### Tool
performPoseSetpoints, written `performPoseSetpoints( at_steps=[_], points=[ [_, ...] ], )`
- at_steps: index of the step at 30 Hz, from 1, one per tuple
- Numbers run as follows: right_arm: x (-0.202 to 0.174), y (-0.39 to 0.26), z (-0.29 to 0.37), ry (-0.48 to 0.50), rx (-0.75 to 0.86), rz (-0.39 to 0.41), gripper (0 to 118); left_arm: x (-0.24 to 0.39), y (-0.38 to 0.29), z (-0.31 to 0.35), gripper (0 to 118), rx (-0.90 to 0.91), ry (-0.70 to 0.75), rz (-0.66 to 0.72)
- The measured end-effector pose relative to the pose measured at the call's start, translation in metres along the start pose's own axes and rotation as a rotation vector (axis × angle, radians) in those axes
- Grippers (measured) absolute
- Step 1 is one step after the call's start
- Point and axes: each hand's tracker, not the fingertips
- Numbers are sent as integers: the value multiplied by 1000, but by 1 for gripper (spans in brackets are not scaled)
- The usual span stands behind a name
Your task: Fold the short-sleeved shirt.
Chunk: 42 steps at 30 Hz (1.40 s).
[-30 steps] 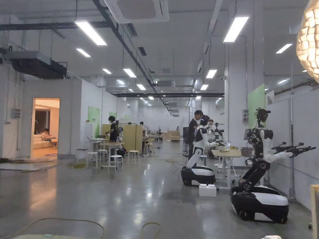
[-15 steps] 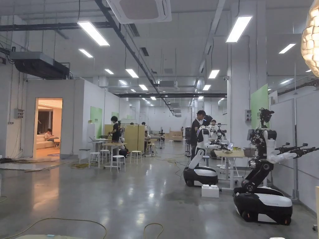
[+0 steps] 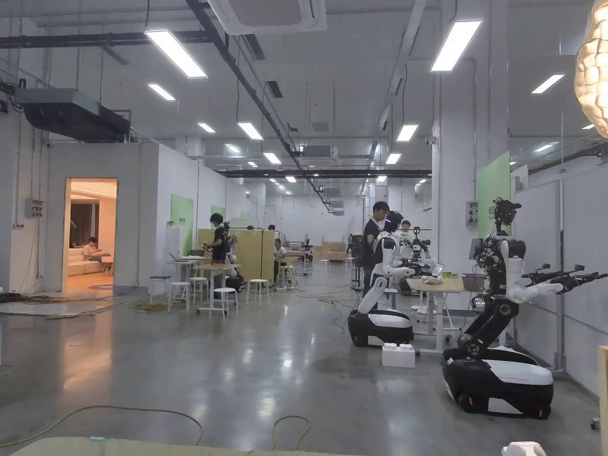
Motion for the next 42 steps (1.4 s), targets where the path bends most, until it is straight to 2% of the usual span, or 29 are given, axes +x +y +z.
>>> performPoseSetpoints(
  at_steps=[7, 11, 22, 32, 36, 42],
  points=[
    [5, -4, 1, -9, -8, -10, 108, 1, 0, -1, 116, 4, -7, -4],
    [6, -5, 1, 1, -13, -14, 118, 1, -2, -3, 116, -6, -8, -1],
    [1, -2, 5, -17, 26, 26, 118, -1, -6, -6, 116, -20, -15, 17],
    [-2, 1, 1, -15, 3, 30, 118, 1, -5, -6, 116, -21, -23, 18],
    [-4, 5, 0, 41, -6, -15, 118, 2, -5, -7, 116, -19, -27, 17],
    [-10, 8, -3, 33, -24, 3, 118, 2, -5, -6, 116, -19, -29, 21]
  ],
)
